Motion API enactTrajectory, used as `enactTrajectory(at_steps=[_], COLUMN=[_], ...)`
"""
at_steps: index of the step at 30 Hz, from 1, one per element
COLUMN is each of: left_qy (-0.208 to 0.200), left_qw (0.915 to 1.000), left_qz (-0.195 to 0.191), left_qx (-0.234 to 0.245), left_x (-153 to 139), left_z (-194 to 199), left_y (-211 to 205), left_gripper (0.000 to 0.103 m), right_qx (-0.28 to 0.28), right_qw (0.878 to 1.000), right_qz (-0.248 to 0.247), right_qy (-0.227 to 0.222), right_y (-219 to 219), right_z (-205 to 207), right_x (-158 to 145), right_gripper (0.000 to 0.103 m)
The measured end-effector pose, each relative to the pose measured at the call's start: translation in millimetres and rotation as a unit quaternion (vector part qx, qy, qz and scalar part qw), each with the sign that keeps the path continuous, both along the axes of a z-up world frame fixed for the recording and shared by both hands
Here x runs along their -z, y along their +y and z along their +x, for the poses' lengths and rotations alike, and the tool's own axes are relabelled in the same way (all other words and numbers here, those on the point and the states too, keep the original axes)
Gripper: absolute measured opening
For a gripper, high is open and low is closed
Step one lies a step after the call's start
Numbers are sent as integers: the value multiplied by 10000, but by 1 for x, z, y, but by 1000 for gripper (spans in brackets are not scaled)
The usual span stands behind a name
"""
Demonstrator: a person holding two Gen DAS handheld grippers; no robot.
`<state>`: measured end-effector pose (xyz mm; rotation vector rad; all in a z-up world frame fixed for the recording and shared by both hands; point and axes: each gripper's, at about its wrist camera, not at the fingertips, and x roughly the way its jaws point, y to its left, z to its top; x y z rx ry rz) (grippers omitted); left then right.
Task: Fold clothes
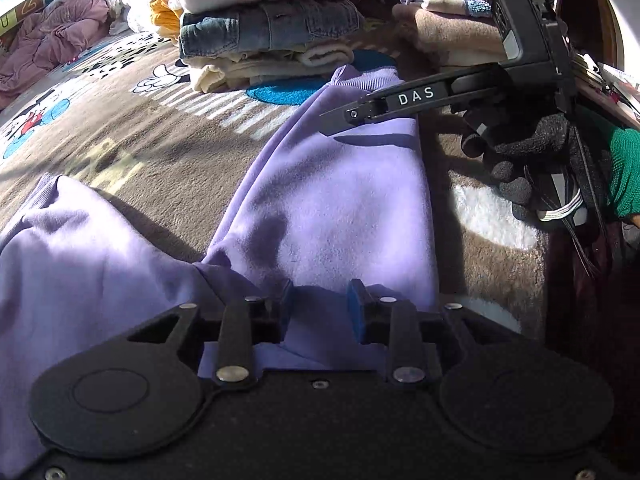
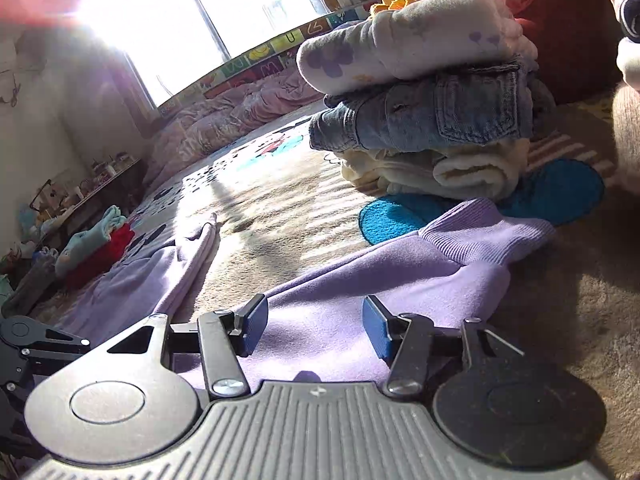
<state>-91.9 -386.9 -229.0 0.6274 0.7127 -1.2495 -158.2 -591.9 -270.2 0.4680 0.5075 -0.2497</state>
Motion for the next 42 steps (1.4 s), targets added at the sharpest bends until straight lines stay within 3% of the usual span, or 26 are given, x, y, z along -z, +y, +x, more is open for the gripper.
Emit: enactTrajectory(at_steps=[2,4,6,9,11,14,15,16,19,22,26,30,31,33,36,38,40,42], left_qy=[60,220,293,117,-15,178,127,51,-275,-663,-1018,-1026,-957,-766,-616,-773,-843,-811], left_qw=[10000,9997,9994,9999,9998,9997,9998,9998,9988,9953,9855,9819,9823,9835,9777,9719,9741,9781], left_qz=[-15,-53,-161,36,185,120,86,59,236,516,1234,1194,1156,1229,1794,2108,1987,1722], left_qx=[-25,-76,-5,30,49,-72,-136,-197,-332,-490,-569,-1057,-1120,-1087,-902,-705,-679,-841], left_x=[-1,-6,-9,-5,-1,-21,-32,-43,-71,-91,-88,-76,-74,-61,-27,-13,-21,-36], left_z=[0,2,-3,-15,-24,-23,-20,-18,-8,0,6,16,17,14,2,-6,-9,-4], left_y=[2,4,10,12,13,22,28,35,70,111,163,185,186,186,183,187,193,201], left_gripper=[29,36,42,51,51,51,52,52,52,52,52,52,52,52,52,52,52,52], right_qx=[138,260,382,564,611,906,1021,1137,1280,1051,461,-144,-296,-923,-1493,-1517,-1437,-1275], right_qw=[9997,9985,9964,9915,9908,9885,9865,9843,9786,9810,9880,9913,9915,9896,9878,9845,9830,9856], right_qz=[183,434,685,1059,1056,901,880,862,922,972,887,790,765,335,-428,-831,-1030,-1092], right_qy=[-73,-198,-323,-509,-581,-809,-924,-1040,-1323,-1309,-1181,-1044,-1009,-1050,-55,292,495,186], right_y=[-8,-18,-27,-42,-42,-41,-40,-40,-36,-22,28,81,94,135,190,204,210,212], right_z=[-2,-5,-9,-15,-18,-31,-37,-44,-62,-71,-74,-76,-77,-76,-61,-63,-67,-78], right_x=[5,9,14,21,22,17,14,11,5,0,-7,-15,-17,-29,-22,-13,-13,-26], right_gripper=[45,33,31,29,29,35,40,54,63,60,57,57,52,40,37,37,36,38])
